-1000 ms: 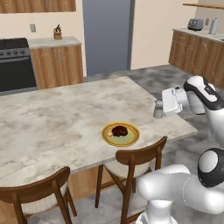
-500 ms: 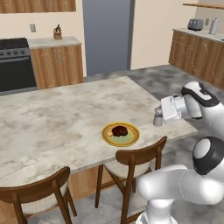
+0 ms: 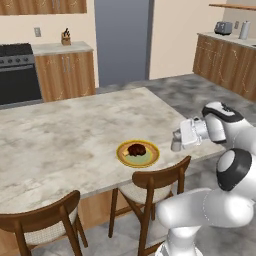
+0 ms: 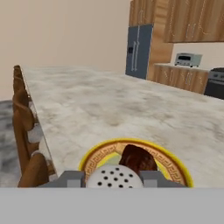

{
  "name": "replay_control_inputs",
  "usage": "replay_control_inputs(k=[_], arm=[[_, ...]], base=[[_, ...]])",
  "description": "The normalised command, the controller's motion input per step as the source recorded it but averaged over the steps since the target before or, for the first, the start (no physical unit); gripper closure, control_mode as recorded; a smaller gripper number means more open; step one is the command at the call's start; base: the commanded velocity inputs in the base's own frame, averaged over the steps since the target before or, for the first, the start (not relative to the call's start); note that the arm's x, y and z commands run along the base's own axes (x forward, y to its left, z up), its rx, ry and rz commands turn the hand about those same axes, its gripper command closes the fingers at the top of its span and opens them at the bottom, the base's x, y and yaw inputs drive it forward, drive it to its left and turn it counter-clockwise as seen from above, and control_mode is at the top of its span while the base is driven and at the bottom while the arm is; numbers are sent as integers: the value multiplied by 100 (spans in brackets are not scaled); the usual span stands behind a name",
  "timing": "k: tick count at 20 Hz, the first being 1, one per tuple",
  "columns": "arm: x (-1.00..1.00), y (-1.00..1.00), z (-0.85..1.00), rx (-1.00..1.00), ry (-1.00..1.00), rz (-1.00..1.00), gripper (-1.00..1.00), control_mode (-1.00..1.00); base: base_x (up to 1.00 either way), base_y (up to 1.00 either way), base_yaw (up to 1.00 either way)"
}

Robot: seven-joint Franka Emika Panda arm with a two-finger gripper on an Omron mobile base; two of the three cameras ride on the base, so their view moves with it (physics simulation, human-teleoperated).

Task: Retrieve the shaker from the cabinet and place it next the steak on a plate on the dining table.

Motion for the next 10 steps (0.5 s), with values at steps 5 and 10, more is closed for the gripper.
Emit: replay_control_inputs(k=[5,10], arm=[[28,7,-18,0,0,0,100,-100],[38,0,-8,0,0,1,100,-100]], base=[[0,0,0],[0,0,0]])
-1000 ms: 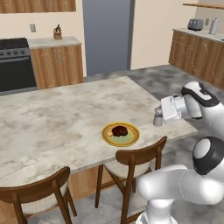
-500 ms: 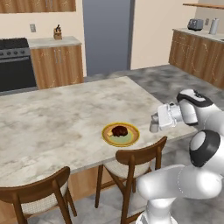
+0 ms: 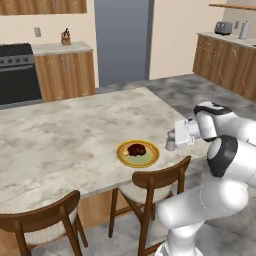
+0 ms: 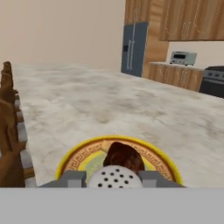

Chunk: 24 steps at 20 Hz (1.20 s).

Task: Retrieve the shaker from the cabinet and place it next the steak on a plate on the dining table.

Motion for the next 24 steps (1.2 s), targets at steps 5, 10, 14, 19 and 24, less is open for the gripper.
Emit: replay_control_inputs(k=[5,10,14,19,24], arm=[[21,-3,-5,0,0,1,100,-100],[19,0,-24,2,0,3,100,-100],[18,0,-26,0,0,1,100,-100],[22,0,-22,0,0,0,100,-100],[40,0,-18,0,0,0,100,-100]], base=[[0,0,0],[0,0,0],[0,0,0],[0,0,0],[0,0,0]])
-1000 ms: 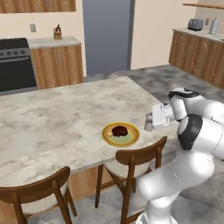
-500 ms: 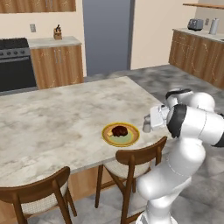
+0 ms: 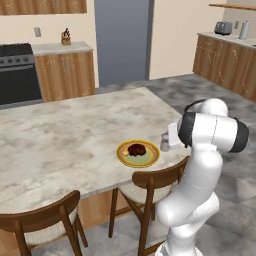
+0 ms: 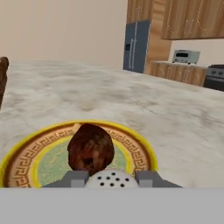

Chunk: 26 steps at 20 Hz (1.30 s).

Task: Retrieve the shaker from the cabinet and place it next the steak on a plate on the dining table.

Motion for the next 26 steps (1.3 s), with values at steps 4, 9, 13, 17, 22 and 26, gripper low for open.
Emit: replay_control_inputs(k=[4,9,13,17,22,26], arm=[[39,-3,-18,0,0,0,100,-100],[25,-5,-24,0,0,0,100,-100],[18,-1,-47,0,1,0,100,-100],[14,0,-40,0,0,0,100,-100],[4,0,-57,1,4,1,100,-100],[-3,0,-54,0,7,0,-100,-100]], base=[[0,0,0],[0,0,0],[0,0,0],[0,0,0],[0,0,0],[0,0,0]])
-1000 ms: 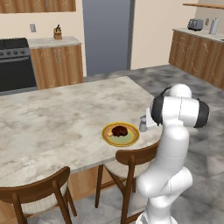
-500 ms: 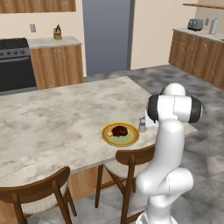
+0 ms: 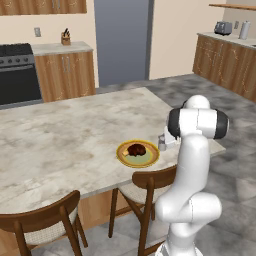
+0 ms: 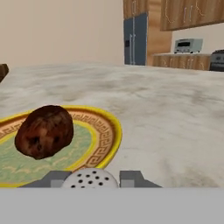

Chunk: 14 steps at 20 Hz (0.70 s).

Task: Retrieve the shaker from the cabinet and place it next the steak on a plate on the dining table.

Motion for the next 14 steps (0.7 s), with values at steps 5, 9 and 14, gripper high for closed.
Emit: replay_control_inputs(k=[5,9,14], arm=[[-2,-7,-13,0,0,0,-100,-100],[-3,-3,0,1,0,0,-100,-100],[-25,-1,3,1,-4,0,-100,-100]], base=[[0,0,0],[0,0,0],[0,0,0]])
